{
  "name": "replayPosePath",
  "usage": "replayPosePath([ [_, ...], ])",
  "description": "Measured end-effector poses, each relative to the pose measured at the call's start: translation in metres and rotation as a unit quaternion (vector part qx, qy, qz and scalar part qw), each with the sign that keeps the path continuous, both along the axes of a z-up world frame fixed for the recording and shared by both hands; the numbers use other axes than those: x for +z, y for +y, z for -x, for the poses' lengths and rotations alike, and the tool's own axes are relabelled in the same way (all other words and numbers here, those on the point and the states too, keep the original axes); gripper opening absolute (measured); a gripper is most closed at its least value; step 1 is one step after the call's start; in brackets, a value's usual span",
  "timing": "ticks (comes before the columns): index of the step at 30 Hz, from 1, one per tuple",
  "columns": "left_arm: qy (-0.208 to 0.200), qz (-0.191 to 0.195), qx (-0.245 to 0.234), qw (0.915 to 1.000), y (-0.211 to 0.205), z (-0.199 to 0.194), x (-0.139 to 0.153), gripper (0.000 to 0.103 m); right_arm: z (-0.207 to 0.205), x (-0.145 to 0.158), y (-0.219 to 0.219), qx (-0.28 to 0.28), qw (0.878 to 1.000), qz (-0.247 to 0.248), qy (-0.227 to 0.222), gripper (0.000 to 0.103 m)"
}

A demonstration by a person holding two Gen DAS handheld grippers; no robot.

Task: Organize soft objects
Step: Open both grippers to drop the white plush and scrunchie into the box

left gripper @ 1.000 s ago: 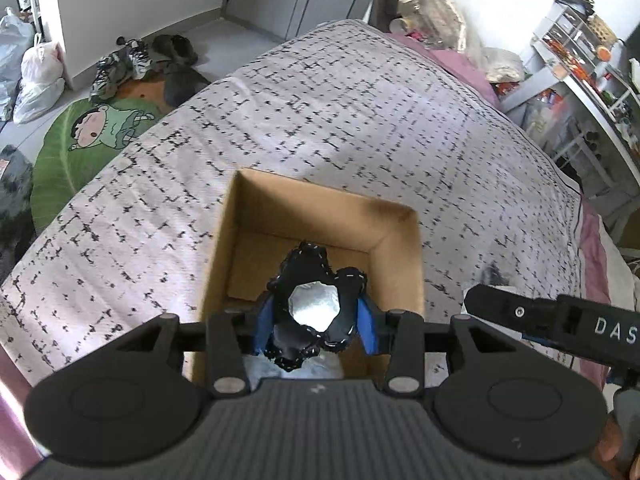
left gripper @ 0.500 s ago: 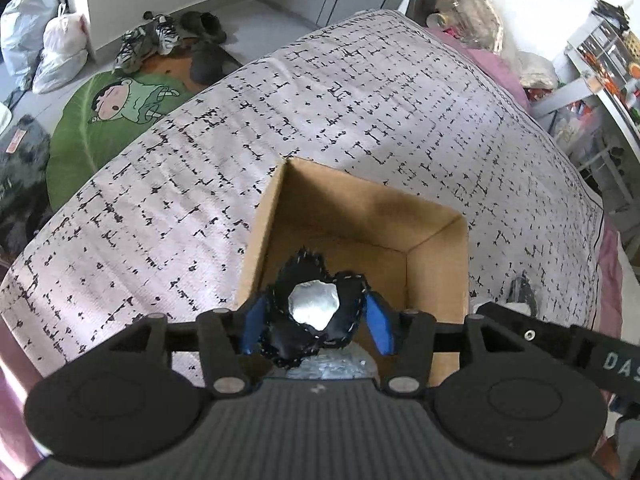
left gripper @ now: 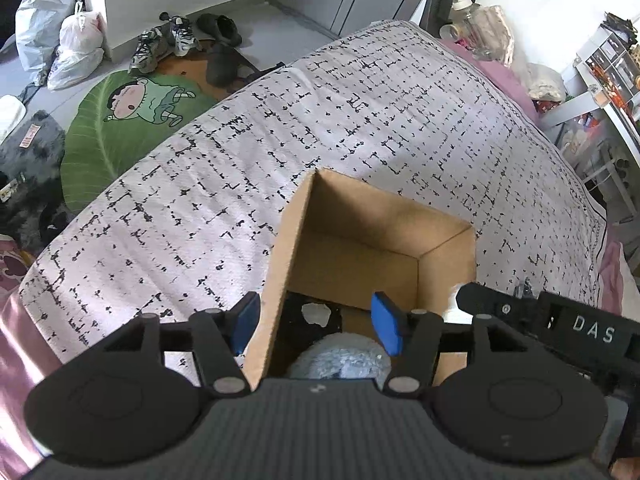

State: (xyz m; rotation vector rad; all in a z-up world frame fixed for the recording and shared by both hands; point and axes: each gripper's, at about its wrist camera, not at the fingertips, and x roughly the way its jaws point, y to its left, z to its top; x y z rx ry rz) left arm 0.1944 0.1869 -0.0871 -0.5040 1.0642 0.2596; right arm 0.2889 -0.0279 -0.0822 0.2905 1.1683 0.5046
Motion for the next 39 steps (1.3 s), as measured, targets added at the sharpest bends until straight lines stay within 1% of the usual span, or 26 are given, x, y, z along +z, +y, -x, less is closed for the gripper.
replayPosePath([
  [1,-0.001,0.000,0.000,1.0000,0.000,0.001,0.002,0.060,0.000,0.001,-0.001,-0.002,1.000,0.001,-0.001,0.067],
  [3,-0.003,-0.001,-0.005,1.0000,-0.003,0.002,0.005,0.060,0.002,0.003,-0.005,-0.004,1.000,-0.002,-0.001,0.071],
  [6,-0.005,-0.025,-0.028,0.9993,-0.013,0.001,0.011,0.060,0.006,0.005,-0.013,-0.006,1.000,-0.003,-0.001,0.071],
  [8,-0.009,-0.026,-0.038,0.9989,-0.020,0.002,0.014,0.060,0.008,0.008,-0.021,-0.009,1.000,-0.004,-0.002,0.072],
  [9,-0.009,-0.023,-0.039,0.9989,-0.023,0.002,0.015,0.060,0.010,0.009,-0.024,-0.009,1.000,-0.003,-0.003,0.076],
  [10,-0.010,-0.022,-0.040,0.9989,-0.026,0.002,0.015,0.060,0.011,0.010,-0.029,-0.011,1.000,-0.002,-0.005,0.083],
  [11,-0.010,-0.022,-0.041,0.9989,-0.028,0.003,0.016,0.060,0.013,0.012,-0.034,-0.014,1.000,-0.002,-0.009,0.085],
  [13,-0.009,-0.021,-0.040,0.9989,-0.033,0.004,0.017,0.068,0.018,0.017,-0.044,-0.017,1.000,0.001,-0.019,0.089],
  [14,-0.010,-0.019,-0.039,0.9990,-0.035,0.005,0.018,0.075,0.019,0.018,-0.048,-0.017,1.000,0.002,-0.022,0.091],
  [15,-0.012,-0.019,-0.038,0.9990,-0.037,0.006,0.019,0.080,0.021,0.020,-0.054,-0.019,1.000,0.002,-0.024,0.092],
  [20,-0.023,-0.038,-0.045,0.9980,-0.053,0.011,0.027,0.088,0.029,0.027,-0.081,-0.026,0.999,0.010,-0.040,0.094],
  [21,-0.028,-0.038,-0.048,0.9977,-0.056,0.012,0.029,0.094,0.030,0.027,-0.085,-0.028,0.999,0.012,-0.044,0.098],
  [22,-0.033,-0.039,-0.052,0.9973,-0.059,0.013,0.030,0.096,0.032,0.028,-0.092,-0.031,0.998,0.016,-0.050,0.102],
  [26,-0.046,-0.043,-0.069,0.9956,-0.077,0.015,0.034,0.102,0.041,0.030,-0.113,-0.039,0.997,0.020,-0.069,0.103],
  [29,-0.055,-0.048,-0.074,0.9946,-0.090,0.018,0.037,0.102,0.046,0.030,-0.129,-0.042,0.996,0.017,-0.076,0.103],
  [35,-0.066,-0.063,-0.090,0.9918,-0.115,0.020,0.041,0.102,0.056,0.027,-0.153,-0.048,0.994,0.030,-0.093,0.103],
  [39,-0.069,-0.058,-0.097,0.9912,-0.127,0.020,0.042,0.102,0.062,0.023,-0.167,-0.045,0.993,0.030,-0.101,0.103],
])
